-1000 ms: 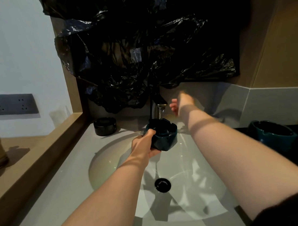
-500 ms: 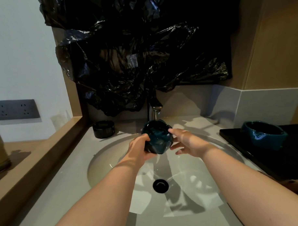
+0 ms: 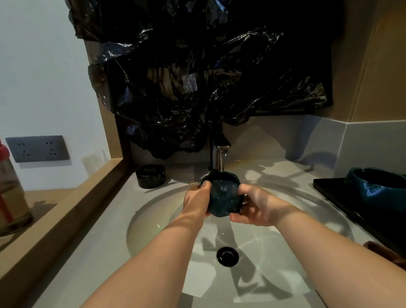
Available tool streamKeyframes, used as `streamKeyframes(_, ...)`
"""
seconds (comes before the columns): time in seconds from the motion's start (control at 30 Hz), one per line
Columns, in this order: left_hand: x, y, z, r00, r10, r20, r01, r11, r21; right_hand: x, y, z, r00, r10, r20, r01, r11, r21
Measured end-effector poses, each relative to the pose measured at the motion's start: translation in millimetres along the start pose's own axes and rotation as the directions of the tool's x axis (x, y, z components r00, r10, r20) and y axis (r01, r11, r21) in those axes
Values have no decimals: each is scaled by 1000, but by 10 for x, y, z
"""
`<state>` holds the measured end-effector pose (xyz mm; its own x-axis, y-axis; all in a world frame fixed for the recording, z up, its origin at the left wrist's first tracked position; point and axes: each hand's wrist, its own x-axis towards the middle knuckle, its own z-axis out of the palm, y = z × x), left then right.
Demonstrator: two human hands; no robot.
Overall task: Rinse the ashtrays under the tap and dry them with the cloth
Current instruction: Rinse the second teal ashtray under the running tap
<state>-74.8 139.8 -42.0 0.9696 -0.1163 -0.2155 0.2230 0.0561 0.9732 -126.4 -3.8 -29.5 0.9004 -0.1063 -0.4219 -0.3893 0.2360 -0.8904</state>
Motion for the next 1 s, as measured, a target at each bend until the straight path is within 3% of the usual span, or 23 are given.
streamKeyframes(0.13, -17, -27, -8, 996, -65, 64, 56, 989, 136, -34, -70, -14, 973, -198, -118, 142, 919, -368)
streamKeyframes(0.23, -43, -36, 12, 991, -99, 94, 83, 984, 159, -53, -122, 16, 922, -346, -174, 205, 817, -539)
streamKeyframes(0.4, -19, -34, 0, 995, -17, 98, 0, 985, 170, -33, -79, 23, 847, -527, -67, 339, 633, -696)
streamKeyframes(0.57, -62, 14, 8, 989, -7, 149, -23, 979, 201, -30, -57, -18, 804, -595, 10, 326, 425, -844)
streamKeyframes(0.83, -67, 134, 71, 975, -150, 164, 83, 929, 361, -33, -49, -56, 805, -593, 4, 323, 433, -841)
streamKeyframes(1.0, -60, 85, 100, 966, -186, 180, 69, 855, 514, -52, -37, -75, 808, -589, 8, 303, 405, -863)
